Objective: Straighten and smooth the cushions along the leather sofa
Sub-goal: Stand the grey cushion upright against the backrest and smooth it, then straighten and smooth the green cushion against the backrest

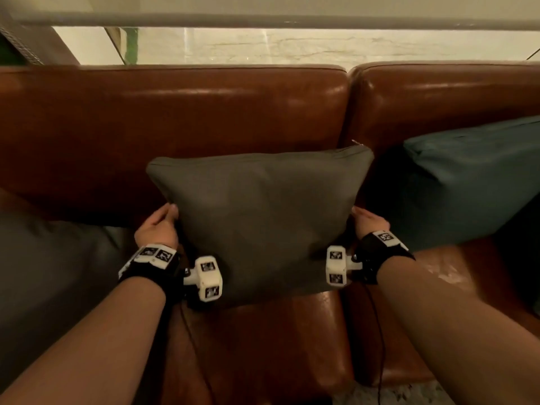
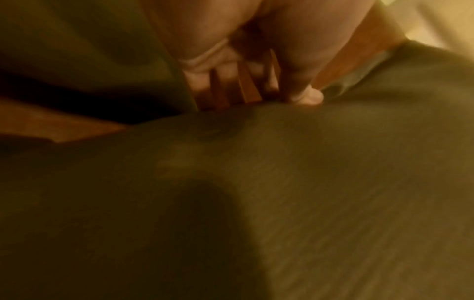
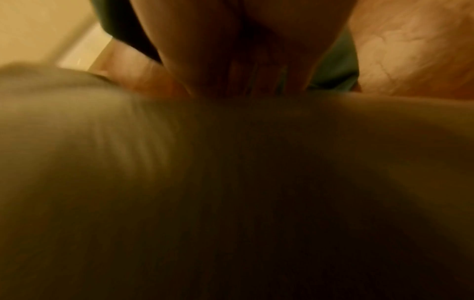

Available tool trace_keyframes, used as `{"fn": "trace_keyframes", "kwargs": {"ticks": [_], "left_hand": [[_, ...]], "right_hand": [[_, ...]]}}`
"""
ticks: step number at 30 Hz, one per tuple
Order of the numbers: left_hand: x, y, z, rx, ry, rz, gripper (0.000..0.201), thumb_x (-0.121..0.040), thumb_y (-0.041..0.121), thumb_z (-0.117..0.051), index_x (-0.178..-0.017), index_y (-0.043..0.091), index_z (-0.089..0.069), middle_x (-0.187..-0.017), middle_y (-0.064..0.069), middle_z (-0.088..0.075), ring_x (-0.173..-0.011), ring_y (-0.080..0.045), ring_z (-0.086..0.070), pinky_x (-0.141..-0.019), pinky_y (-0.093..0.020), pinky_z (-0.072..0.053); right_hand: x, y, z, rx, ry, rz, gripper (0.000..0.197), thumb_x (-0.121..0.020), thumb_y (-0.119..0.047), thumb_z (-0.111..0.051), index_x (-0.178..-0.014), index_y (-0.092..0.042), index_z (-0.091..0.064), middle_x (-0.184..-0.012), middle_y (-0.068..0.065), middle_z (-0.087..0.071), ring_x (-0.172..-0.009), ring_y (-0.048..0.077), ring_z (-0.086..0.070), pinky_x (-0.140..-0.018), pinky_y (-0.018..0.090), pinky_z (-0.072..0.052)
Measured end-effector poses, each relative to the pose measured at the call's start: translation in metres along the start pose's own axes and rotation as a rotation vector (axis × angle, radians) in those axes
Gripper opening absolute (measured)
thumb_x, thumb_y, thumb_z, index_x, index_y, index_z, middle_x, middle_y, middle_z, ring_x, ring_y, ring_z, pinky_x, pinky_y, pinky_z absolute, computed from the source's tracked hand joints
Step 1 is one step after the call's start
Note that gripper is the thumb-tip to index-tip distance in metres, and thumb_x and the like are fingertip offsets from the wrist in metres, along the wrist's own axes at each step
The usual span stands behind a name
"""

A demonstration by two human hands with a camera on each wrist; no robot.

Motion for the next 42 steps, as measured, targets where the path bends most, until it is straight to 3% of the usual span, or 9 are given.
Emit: {"fn": "trace_keyframes", "kwargs": {"ticks": [10,13,18,24,28,32,35,38,42], "left_hand": [[-0.006,-0.037,0.009,-0.192,-0.033,0.022,0.034,-0.101,0.022,-0.047,-0.131,0.021,-0.062,-0.134,-0.008,-0.061,-0.124,-0.029,-0.055,-0.106,-0.035,-0.042],[-0.007,-0.09,0.009,-0.223,-0.129,0.168,0.025,-0.093,0.026,-0.055,-0.108,0.033,-0.073,-0.126,-0.009,-0.067,-0.115,-0.031,-0.062,-0.104,-0.044,-0.047],[-0.007,-0.069,0.022,-0.202,0.083,0.24,0.018,-0.086,0.018,-0.062,-0.089,0.027,-0.078,-0.099,0.003,-0.074,-0.094,-0.023,-0.066,-0.093,-0.031,-0.051],[0.015,-0.024,0.019,-0.353,0.142,0.044,0.032,-0.093,0.018,-0.053,-0.121,0.02,-0.069,-0.127,-0.011,-0.066,-0.118,-0.034,-0.058,-0.103,-0.036,-0.045],[0.076,0.013,0.016,-0.322,0.217,-0.391,0.029,-0.086,0.006,-0.054,-0.114,0.013,-0.057,-0.121,-0.026,-0.052,-0.112,-0.04,-0.05,-0.101,-0.039,-0.035],[0.186,0.041,-0.042,-0.17,-0.16,-0.642,0.015,-0.084,0.024,-0.053,-0.09,0.034,-0.044,-0.085,-0.002,-0.05,-0.074,-0.01,-0.05,-0.072,-0.02,-0.04],[0.255,0.039,-0.122,-0.227,-0.481,-0.743,0.008,-0.088,0.025,-0.055,-0.091,0.032,-0.052,-0.082,0.005,-0.056,-0.073,-0.01,-0.056,-0.067,-0.014,-0.042],[0.296,0.015,-0.218,-0.332,-0.739,-0.65,0.01,-0.093,0.035,-0.055,-0.103,0.034,-0.056,-0.104,0.01,-0.06,-0.089,-0.008,-0.061,-0.078,-0.022,-0.051],[0.312,-0.01,-0.331,-0.482,-0.727,-0.474,0.062,-0.087,0.049,-0.062,-0.142,0.027,-0.042,-0.144,0.005,-0.045,-0.129,-0.012,-0.048,-0.11,-0.035,-0.039]], "right_hand": [[-0.015,0.041,-0.006,-0.046,-0.038,0.007,0.033,-0.098,-0.036,-0.053,-0.128,-0.026,-0.064,-0.129,0.001,-0.063,-0.121,0.023,-0.057,-0.109,0.038,-0.041],[-0.025,0.083,-0.009,-0.051,-0.062,-0.106,0.042,-0.088,-0.043,-0.066,-0.127,-0.028,-0.065,-0.133,0.003,-0.062,-0.122,0.03,-0.058,-0.108,0.043,-0.044],[-0.013,0.074,-0.002,0.045,0.079,-0.127,0.032,-0.088,-0.042,-0.067,-0.119,-0.033,-0.069,-0.123,0.004,-0.066,-0.103,0.028,-0.063,-0.097,0.041,-0.051],[-0.01,0.062,-0.007,0.175,0.011,-0.022,0.035,-0.094,-0.045,-0.058,-0.123,-0.027,-0.067,-0.115,0.004,-0.068,-0.09,0.024,-0.064,-0.084,0.036,-0.054],[-0.005,0.026,0.027,0.279,0.104,0.199,0.03,-0.098,-0.042,-0.049,-0.104,-0.025,-0.073,-0.093,0.002,-0.072,-0.084,0.021,-0.066,-0.075,0.03,-0.051],[0.01,-0.026,0.086,0.259,0.189,0.521,0.027,-0.098,-0.034,-0.051,-0.077,-0.03,-0.067,-0.066,-0.009,-0.067,-0.062,0.0,-0.062,-0.054,0.01,-0.044],[0.008,-0.06,0.155,0.159,0.314,0.71,0.02,-0.097,-0.024,-0.053,-0.082,-0.024,-0.066,-0.071,-0.009,-0.065,-0.061,-0.004,-0.056,-0.055,0.009,-0.037],[-0.043,-0.072,0.253,0.026,0.475,0.662,0.017,-0.096,-0.015,-0.052,-0.11,-0.018,-0.062,-0.086,-0.002,-0.062,-0.075,0.01,-0.055,-0.065,0.017,-0.035],[-0.159,-0.068,0.361,-0.043,0.41,0.331,0.068,-0.086,-0.018,-0.071,-0.145,-0.019,-0.037,-0.146,0.014,-0.041,-0.123,0.027,-0.05,-0.094,0.026,-0.037]]}}
Point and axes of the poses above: each hand's wrist, its own x-axis away from the middle knuckle, its own z-axis out of the back of the hand, y = z × x, the point moved 7 cm from there along -x, towards the middle knuckle
